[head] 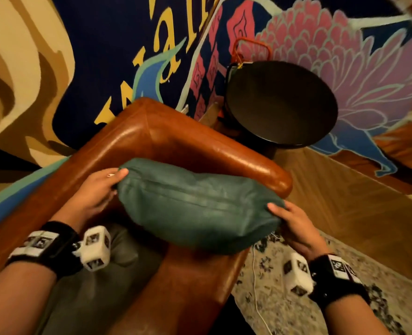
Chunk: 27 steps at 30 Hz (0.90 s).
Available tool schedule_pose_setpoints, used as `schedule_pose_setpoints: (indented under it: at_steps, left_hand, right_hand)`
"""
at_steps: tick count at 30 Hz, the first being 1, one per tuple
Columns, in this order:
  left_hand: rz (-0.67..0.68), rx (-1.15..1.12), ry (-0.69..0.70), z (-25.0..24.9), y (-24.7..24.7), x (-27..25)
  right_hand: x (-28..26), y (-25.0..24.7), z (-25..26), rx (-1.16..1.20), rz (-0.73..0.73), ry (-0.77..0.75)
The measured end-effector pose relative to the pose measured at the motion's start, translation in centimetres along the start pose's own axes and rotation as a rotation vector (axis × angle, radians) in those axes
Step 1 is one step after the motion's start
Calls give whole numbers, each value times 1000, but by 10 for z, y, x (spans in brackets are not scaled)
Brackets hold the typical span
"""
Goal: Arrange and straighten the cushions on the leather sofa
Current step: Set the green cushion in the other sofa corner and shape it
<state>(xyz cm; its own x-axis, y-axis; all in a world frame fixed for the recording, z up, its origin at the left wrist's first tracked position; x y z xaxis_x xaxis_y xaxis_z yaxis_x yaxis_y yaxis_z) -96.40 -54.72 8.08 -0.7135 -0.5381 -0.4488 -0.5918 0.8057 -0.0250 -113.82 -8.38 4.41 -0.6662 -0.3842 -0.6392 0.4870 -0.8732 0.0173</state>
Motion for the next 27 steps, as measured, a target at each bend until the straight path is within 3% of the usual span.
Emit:
schedule_pose_setpoints:
  at_steps: [4, 8, 10, 15, 20, 23, 25, 27]
  left_hand:
    - [-3, 165, -55, 4, -8, 4]
    - [41, 92, -122, 28, -2, -16]
    - [8, 166, -117, 49, -4, -23]
    - [-34, 20, -172, 77, 0, -10]
    - [-80, -63, -192, 88, -3, -6]
    - [-185, 33, -208, 100, -3, -11]
    - [-302, -31, -186, 96, -7, -13]
    - [-398, 234, -58, 81, -13, -16]
  right_hand:
    - [0, -13, -16, -105, -47, 91]
    - [-2, -17, -45, -72, 1, 160]
    - [-4, -25, -66, -89, -60, 184]
    - [-16, -25, -73, -5, -205, 215]
    - [-21, -22, -84, 48, -223, 197]
    - [-23, -15, -84, -87, -261, 209]
    - [-30, -4, -65, -76, -294, 142]
    - [-32, 5, -37, -180, -321, 55]
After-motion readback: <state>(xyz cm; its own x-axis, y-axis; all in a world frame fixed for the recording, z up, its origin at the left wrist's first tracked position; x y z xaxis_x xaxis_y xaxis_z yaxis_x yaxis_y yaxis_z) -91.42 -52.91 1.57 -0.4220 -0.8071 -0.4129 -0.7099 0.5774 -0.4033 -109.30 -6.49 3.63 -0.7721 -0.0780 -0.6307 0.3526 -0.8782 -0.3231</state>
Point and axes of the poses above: each hand's wrist, its own x-axis towards the middle knuckle, its own y-axis out of the palm, z = x × y, the point moved 7 cm from there along x, towards the middle knuckle, and after that the axes turned 11 degrees about -x, right-handed, at the moved point
